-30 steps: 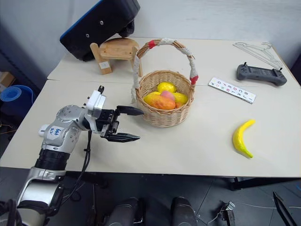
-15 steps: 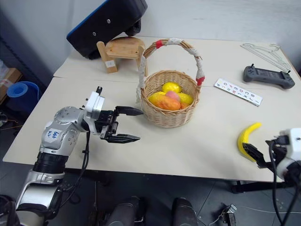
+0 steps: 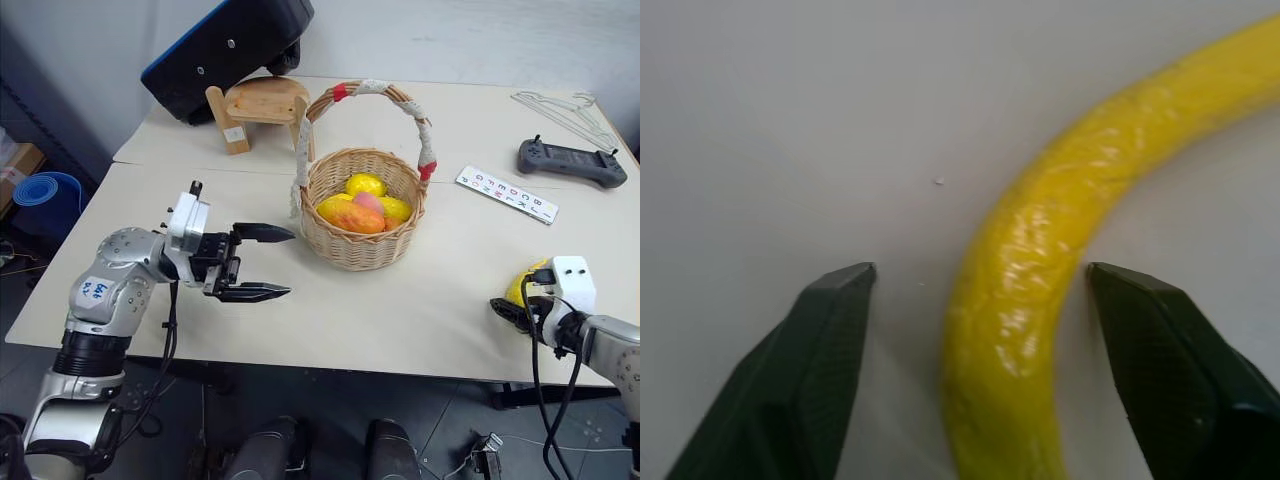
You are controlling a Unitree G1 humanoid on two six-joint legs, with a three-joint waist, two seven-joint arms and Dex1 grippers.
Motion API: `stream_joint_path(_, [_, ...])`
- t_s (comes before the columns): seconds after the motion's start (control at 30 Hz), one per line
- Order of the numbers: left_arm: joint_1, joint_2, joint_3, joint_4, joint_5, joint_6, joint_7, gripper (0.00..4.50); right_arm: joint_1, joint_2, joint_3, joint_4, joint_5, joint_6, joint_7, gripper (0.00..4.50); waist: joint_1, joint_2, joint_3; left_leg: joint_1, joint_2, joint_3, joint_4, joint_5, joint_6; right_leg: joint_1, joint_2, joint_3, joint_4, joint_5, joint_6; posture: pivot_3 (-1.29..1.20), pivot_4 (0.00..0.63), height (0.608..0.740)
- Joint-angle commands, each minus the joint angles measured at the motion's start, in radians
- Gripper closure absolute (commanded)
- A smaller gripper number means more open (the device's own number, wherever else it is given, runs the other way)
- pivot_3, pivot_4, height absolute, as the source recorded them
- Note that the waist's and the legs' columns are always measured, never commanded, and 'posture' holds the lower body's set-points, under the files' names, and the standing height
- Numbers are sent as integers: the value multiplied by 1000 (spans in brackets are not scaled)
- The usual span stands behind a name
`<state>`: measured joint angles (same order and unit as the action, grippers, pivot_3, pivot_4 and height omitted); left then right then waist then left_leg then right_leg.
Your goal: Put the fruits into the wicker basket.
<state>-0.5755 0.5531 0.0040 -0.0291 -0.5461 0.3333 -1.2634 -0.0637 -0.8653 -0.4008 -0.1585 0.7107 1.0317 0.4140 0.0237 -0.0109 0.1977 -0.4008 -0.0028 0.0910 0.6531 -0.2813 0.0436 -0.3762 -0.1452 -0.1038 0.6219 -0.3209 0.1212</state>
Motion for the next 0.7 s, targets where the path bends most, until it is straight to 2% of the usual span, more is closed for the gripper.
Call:
stream_joint_path(0.03, [8, 14, 37, -44, -30, 12, 20, 0, 19, -40, -37, -37, 2, -28, 88, 2638, 0, 0, 0, 0, 0, 0, 0, 0, 0, 0, 0, 0, 0, 0, 0, 0, 150, 740])
stream_joint_path(0.1, [18, 19, 41, -53, -32, 15, 22, 0, 42, -57, -49, -47, -6, -92, 172, 3370, 1, 0, 0, -1, 0, 0, 0, 0, 0, 0, 1, -1, 0, 0, 0, 0, 150, 740])
stream_joint_path(0.17, [27, 23, 44, -60, -33, 18, 26, 0, 53, -72, -59, -72, -9, -166, 254, 3746, 0, 0, 0, -1, -1, 0, 0, 0, 0, 0, 2, -1, 0, 0, 1, 0, 150, 740])
stream_joint_path(0.27, [41, 26, 59, -71, -45, 30, 46, 0, 24, -97, -91, -172, 75, -213, 403, 3747, -2, 0, 0, -1, -1, 0, 0, 0, 1, 0, 2, 0, 0, 1, 1, 0, 150, 740])
stream_joint_path(0.37, [53, 27, 84, -74, -60, 45, 71, 0, -96, -143, -76, -275, 246, -122, 464, 3747, -8, 0, 0, 0, 0, 0, 0, 0, 0, 0, 2, 0, -1, 1, 1, 0, 150, 740])
stream_joint_path(0.5, [73, 25, 124, -66, -74, 56, 122, 0, -434, -110, 91, -307, 461, 46, 347, 3747, -21, 0, 0, 0, 1, -2, 0, 0, -1, 0, -2, 0, -2, 1, 0, 0, 150, 740])
stream_joint_path(0.6, [85, 13, 149, -61, -73, 54, 170, 0, -630, -17, 237, -247, 436, 117, 241, 3747, -26, -1, 0, -2, 2, -6, 0, 0, -2, 1, -4, 0, -2, 1, -1, 0, 150, 740])
stream_joint_path(0.7, [101, 2, 172, -72, -81, 57, 213, 0, -774, 122, 323, -119, 356, 150, 105, 3747, -25, -1, 0, -5, 1, -6, 2, 0, -2, 0, -4, -1, -2, 1, -1, 0, 150, 740])
